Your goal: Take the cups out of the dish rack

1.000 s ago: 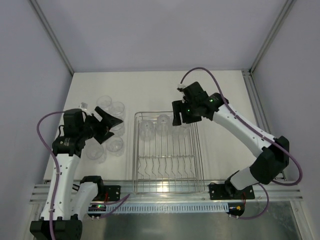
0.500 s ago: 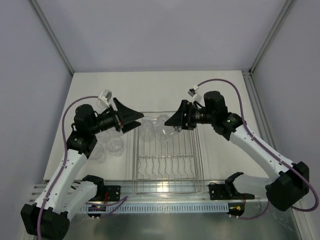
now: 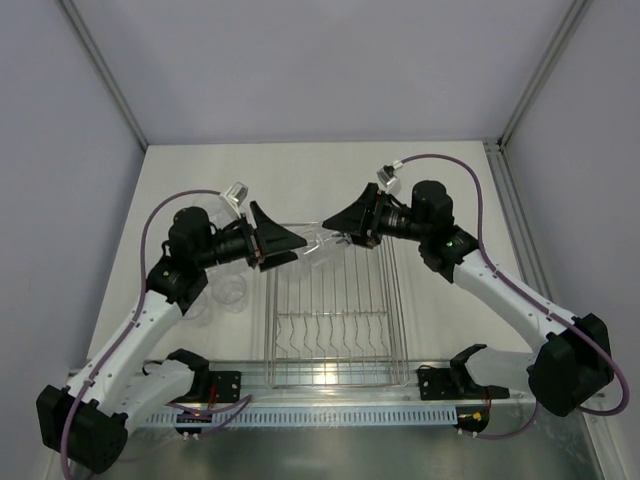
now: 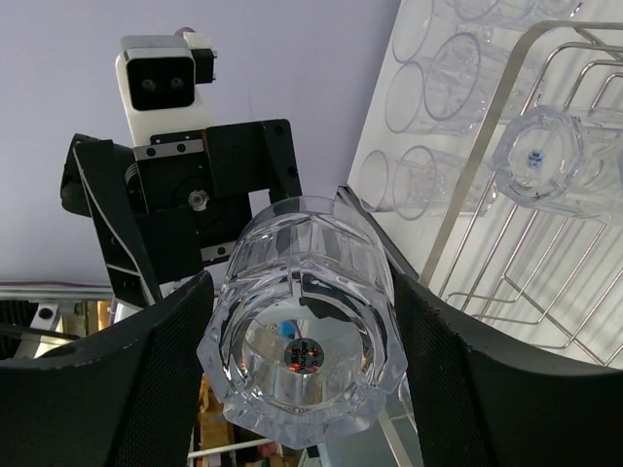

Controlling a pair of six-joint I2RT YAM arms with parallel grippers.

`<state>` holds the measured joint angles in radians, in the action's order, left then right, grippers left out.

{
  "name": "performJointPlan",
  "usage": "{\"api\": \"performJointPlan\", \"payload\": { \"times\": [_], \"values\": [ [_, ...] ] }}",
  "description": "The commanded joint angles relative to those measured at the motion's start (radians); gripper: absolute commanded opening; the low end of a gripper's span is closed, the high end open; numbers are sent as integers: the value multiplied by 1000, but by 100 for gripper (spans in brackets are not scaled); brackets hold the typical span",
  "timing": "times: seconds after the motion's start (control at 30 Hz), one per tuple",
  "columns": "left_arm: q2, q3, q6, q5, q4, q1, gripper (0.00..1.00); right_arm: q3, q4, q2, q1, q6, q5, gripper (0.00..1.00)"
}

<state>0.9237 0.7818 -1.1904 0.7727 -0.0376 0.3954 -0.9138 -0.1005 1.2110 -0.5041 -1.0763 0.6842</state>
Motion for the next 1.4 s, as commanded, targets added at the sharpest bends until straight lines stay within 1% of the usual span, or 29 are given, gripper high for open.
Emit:
{"api": "performJointPlan", "payload": {
  "times": [0.0,0.07,0.1,0.17,0.23,0.33,0.43,0.47,0.53,0.57,0.63,0.67,0.7,0.73,0.77,0.8,0.83,0.87,0.93,0.97,1.0,1.07,1.1,1.13,1.17,1.23,1.3,1.33,1.37],
  "values": [
    [-22,42,54,-39,-44,5,100,-25,-126,7,-4,-56,28,4],
    [-17,13,3,-46,10,3,100,-26,-134,19,-5,-68,43,4],
    [-13,-1,-20,-49,86,5,100,-25,-145,22,-4,-73,49,4],
    [-3,-22,-98,-50,180,10,99,-20,-148,25,-4,-74,46,4],
    [26,-26,-127,-56,263,28,97,-13,-151,30,-7,-73,44,4],
    [78,11,-130,-58,284,72,94,-10,-165,47,-10,-74,43,4],
    [118,31,-129,-64,315,109,84,-8,-189,67,-11,-86,40,4],
    [121,34,-130,-65,320,114,77,-8,-197,71,-11,-92,41,4],
    [121,34,-127,-72,321,115,68,-10,-214,81,-11,-99,46,4],
    [119,33,-126,-75,320,115,57,-11,-214,82,-13,-99,48,4],
    [116,37,-115,-78,311,115,44,-11,-215,84,-13,-100,49,9],
    [116,37,-109,-81,294,115,33,-13,-215,84,-13,-100,49,15],
    [116,40,-103,-84,283,115,27,-13,-214,85,-13,-102,51,19],
    [116,43,-94,-87,272,115,16,-14,-215,84,-13,-102,51,25],
    [116,45,-91,-98,254,115,10,-14,-212,82,-13,-100,49,42],
    [118,47,-77,-105,243,115,4,-17,-208,81,-11,-96,48,48],
    [118,50,-66,-115,229,115,0,-19,-203,79,-13,-90,44,51],
    [115,62,-52,-140,211,115,0,-26,-177,75,-11,-82,41,62],
    [115,89,16,-176,109,115,0,-43,-131,73,-10,-30,35,71],
    [116,130,44,-196,66,114,0,-57,-78,67,-8,-8,28,85],
    [121,163,84,-255,-53,114,0,-63,-47,61,-2,28,20,97],
    [135,223,186,-318,-163,108,0,-72,49,35,12,68,-17,100],
    [153,293,218,-395,-209,100,0,-74,80,24,31,85,-34,100],
    [170,327,245,-435,-307,94,0,-73,94,12,42,126,-46,100],
    [190,370,300,-488,-358,88,0,-79,176,1,56,148,-69,100],
    [274,492,350,-616,-486,62,0,-92,244,-22,82,231,-84,100],
    [349,624,414,-712,-568,43,0,-140,382,-25,87,314,-141,100],
    [425,666,434,-796,-597,40,0,-160,439,-22,85,353,-175,100],
    [473,707,451,-823,-648,37,0,-199,541,-16,87,437,-196,100]
  ]
}}
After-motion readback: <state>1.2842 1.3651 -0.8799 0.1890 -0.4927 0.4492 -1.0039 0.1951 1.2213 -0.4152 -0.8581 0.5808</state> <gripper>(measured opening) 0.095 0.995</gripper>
